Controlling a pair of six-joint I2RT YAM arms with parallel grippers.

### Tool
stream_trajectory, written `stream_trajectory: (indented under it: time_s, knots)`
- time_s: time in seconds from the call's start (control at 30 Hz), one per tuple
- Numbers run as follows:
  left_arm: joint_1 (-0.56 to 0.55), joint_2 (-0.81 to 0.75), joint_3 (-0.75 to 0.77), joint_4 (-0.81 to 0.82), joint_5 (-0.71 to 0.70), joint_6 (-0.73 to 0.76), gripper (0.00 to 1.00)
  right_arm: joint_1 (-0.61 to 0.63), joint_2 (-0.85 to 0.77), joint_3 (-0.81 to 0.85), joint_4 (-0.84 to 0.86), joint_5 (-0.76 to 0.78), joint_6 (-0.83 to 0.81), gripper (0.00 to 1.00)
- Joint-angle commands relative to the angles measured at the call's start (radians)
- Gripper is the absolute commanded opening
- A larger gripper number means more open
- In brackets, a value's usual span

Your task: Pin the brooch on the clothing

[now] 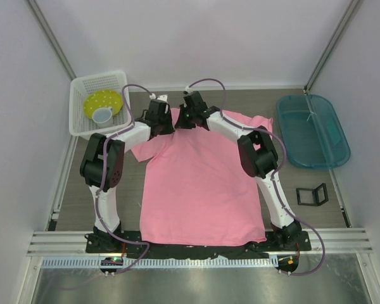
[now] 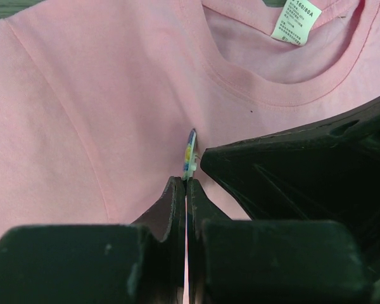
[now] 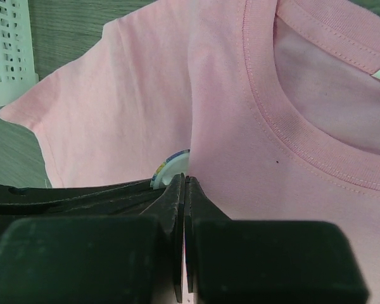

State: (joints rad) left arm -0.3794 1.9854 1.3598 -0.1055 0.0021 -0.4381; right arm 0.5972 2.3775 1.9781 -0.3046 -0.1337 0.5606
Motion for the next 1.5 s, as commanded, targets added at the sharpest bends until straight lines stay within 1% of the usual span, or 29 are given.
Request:
stream_trajectory:
  time_s: [0.0, 0.27, 0.33, 0.53, 0.57, 0.63, 0.67, 0.73, 0.83, 0.97, 1.07, 1.13, 1.17, 1.23, 1.3, 1.33, 1.37, 1.47]
  knots:
    - [-0.006, -0.036, 0.012, 0.067, 0.044, -0.002, 0.00, 0.001, -0.043, 0.031, 0.048, -0.006, 0.018, 0.01]
    - [-0.004, -0.059, -0.013, 0.098, 0.055, 0.002, 0.00, 0.001, -0.032, 0.047, 0.039, -0.007, 0.013, 0.02]
    - [-0.003, -0.066, -0.019, 0.101, 0.061, 0.001, 0.00, 0.000, -0.031, 0.047, 0.038, -0.006, 0.012, 0.08]
    - [-0.001, -0.082, -0.031, 0.130, 0.078, -0.010, 0.00, -0.002, -0.029, 0.042, 0.033, -0.003, 0.012, 0.16]
    - [0.002, -0.080, -0.030, 0.130, 0.079, -0.013, 0.00, -0.002, -0.029, 0.041, 0.033, -0.003, 0.010, 0.20]
    - [0.004, -0.082, -0.031, 0.132, 0.082, -0.016, 0.00, -0.004, -0.027, 0.041, 0.033, -0.004, 0.007, 0.21]
    - [0.007, -0.083, -0.034, 0.135, 0.087, -0.022, 0.00, -0.004, -0.029, 0.041, 0.033, -0.007, 0.009, 0.23]
    - [0.010, -0.083, -0.036, 0.136, 0.091, -0.028, 0.00, -0.005, -0.029, 0.041, 0.033, -0.012, 0.007, 0.24]
    - [0.016, -0.085, -0.041, 0.138, 0.102, -0.034, 0.00, -0.007, -0.031, 0.039, 0.033, -0.023, 0.010, 0.29]
    - [0.019, -0.080, -0.044, 0.130, 0.096, -0.031, 0.00, -0.016, -0.041, 0.053, 0.041, -0.050, -0.001, 0.39]
    - [0.023, -0.082, -0.051, 0.132, 0.096, -0.031, 0.00, -0.034, -0.058, 0.062, 0.054, -0.093, -0.013, 0.46]
    - [0.024, -0.079, -0.051, 0.132, 0.096, -0.033, 0.00, -0.040, -0.069, 0.053, 0.068, -0.128, -0.040, 0.48]
    - [0.023, -0.080, -0.050, 0.133, 0.099, -0.034, 0.00, -0.046, -0.084, 0.045, 0.079, -0.144, -0.054, 0.50]
    - [0.025, -0.077, -0.048, 0.133, 0.101, -0.036, 0.00, -0.054, -0.107, 0.000, 0.096, -0.176, -0.096, 0.51]
    - [0.025, -0.074, -0.045, 0.133, 0.098, -0.040, 0.00, -0.068, -0.152, -0.059, 0.163, -0.207, -0.119, 0.51]
    - [0.025, -0.074, -0.045, 0.133, 0.099, -0.044, 0.00, -0.073, -0.168, -0.124, 0.189, -0.224, -0.148, 0.50]
    - [0.025, -0.073, -0.045, 0.133, 0.101, -0.045, 0.00, -0.076, -0.182, -0.154, 0.234, -0.225, -0.166, 0.49]
    - [0.027, -0.074, -0.044, 0.133, 0.104, -0.050, 0.00, -0.077, -0.225, -0.245, 0.287, -0.224, -0.228, 0.46]
